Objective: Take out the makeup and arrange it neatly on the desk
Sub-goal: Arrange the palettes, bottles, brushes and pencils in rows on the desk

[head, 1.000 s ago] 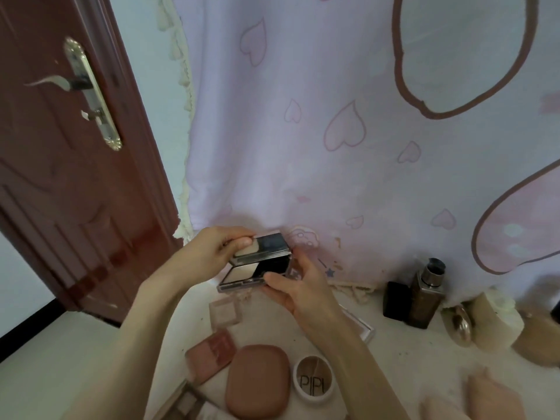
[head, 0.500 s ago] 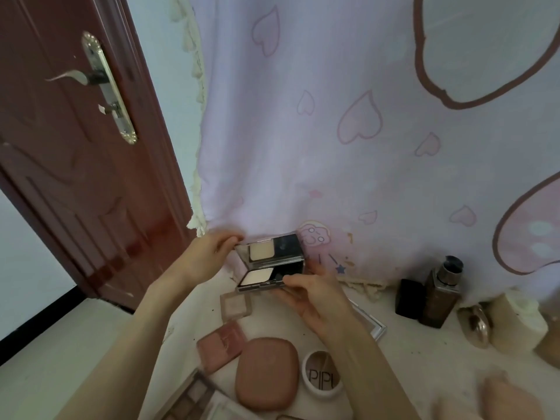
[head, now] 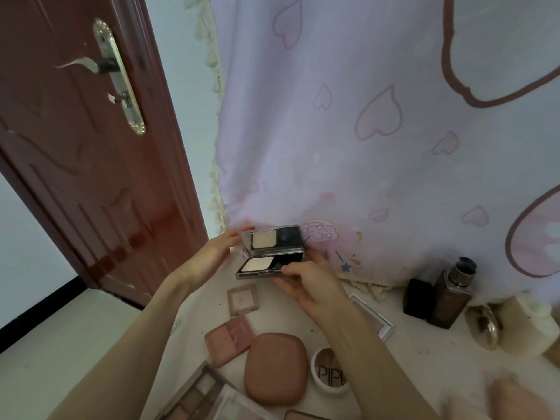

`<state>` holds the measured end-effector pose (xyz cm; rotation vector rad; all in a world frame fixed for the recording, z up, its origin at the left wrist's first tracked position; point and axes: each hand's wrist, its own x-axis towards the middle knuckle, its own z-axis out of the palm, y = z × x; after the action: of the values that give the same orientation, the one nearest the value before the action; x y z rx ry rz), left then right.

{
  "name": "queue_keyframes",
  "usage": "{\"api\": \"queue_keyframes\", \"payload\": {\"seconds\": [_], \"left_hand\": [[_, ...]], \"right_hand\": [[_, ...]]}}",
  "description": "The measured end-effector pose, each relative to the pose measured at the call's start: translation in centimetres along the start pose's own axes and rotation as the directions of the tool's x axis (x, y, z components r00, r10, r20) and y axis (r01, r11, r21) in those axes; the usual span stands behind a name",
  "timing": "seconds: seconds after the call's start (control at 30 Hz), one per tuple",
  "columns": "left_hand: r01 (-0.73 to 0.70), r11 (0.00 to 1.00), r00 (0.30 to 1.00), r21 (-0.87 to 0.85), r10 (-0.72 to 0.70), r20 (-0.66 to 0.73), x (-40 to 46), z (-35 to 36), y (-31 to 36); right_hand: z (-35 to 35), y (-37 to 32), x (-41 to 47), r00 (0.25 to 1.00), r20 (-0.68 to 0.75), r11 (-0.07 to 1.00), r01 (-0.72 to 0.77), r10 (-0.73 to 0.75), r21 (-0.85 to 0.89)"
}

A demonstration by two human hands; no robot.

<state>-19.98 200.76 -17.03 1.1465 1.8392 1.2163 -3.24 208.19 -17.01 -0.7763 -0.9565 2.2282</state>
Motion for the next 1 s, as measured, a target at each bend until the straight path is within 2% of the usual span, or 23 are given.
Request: {"api": "queue_keyframes", "payload": {"seconds": [0.13,0.2,0.23,0.3,0.43,0.53,0.6,0.73,0.8,0.9,0.93,1.0], "left_hand": [[-0.109,0.972,0.984,0.209,0.136,-0.116,0.4,0.2,0.7],[-0.119,0.977,0.973,0.177,0.150,-0.173,0.9,0.3,0.9],[-0.128,0.980,0.970,0.153,0.156,-0.185,1.1,0.3,0.9],[-0.126,0.985,0.968,0.119,0.148,-0.201,1.7,0.1,0.8],[-0.064,0.997,0.945,-0.046,0.045,-0.322,2.9,-0.1,0.0],[-0.020,0.988,0.914,-0.152,-0.044,-0.404,3.7,-0.1,-0.6],[0.009,0.982,0.896,-0.186,-0.090,-0.434,4.1,-0.2,-0.9],[0.045,0.973,0.857,-0.228,-0.155,-0.492,4.8,-0.3,-1.4],[0.062,0.969,0.833,-0.239,-0.182,-0.522,5.1,-0.2,-1.3],[0.082,0.969,0.811,-0.232,-0.200,-0.549,5.4,0.1,-1.2],[0.087,0.970,0.805,-0.225,-0.201,-0.557,5.4,0.1,-1.2],[0.100,0.975,0.793,-0.200,-0.199,-0.575,5.2,0.3,-1.3]], "right_hand": [[0.7,0.2,1.2,0.999,-0.019,1.000,-0.028,0.028,0.009],[0.9,0.8,1.7,0.999,-0.016,0.999,-0.033,0.033,0.001],[0.9,1.1,1.9,1.000,-0.021,0.999,-0.023,0.022,-0.041],[0.5,1.6,2.1,0.999,-0.039,0.969,0.018,-0.028,-0.248],[-0.4,1.5,2.0,0.991,0.009,0.725,0.107,-0.137,-0.680],[-0.4,1.2,1.7,0.963,0.108,0.443,0.212,-0.248,-0.871],[-0.2,1.2,1.7,0.954,0.156,0.338,0.239,-0.255,-0.910],[-0.1,1.5,2.0,0.956,0.155,0.301,0.228,-0.247,-0.926],[-0.1,1.7,2.2,0.963,0.152,0.244,0.207,-0.224,-0.948],[-0.3,2.0,2.3,0.968,0.105,-0.051,0.096,-0.226,-0.994],[-0.4,2.0,2.2,0.966,0.094,-0.120,0.066,-0.242,-0.991],[-0.6,2.2,1.9,0.961,0.099,-0.159,0.058,-0.259,-0.986]]}}
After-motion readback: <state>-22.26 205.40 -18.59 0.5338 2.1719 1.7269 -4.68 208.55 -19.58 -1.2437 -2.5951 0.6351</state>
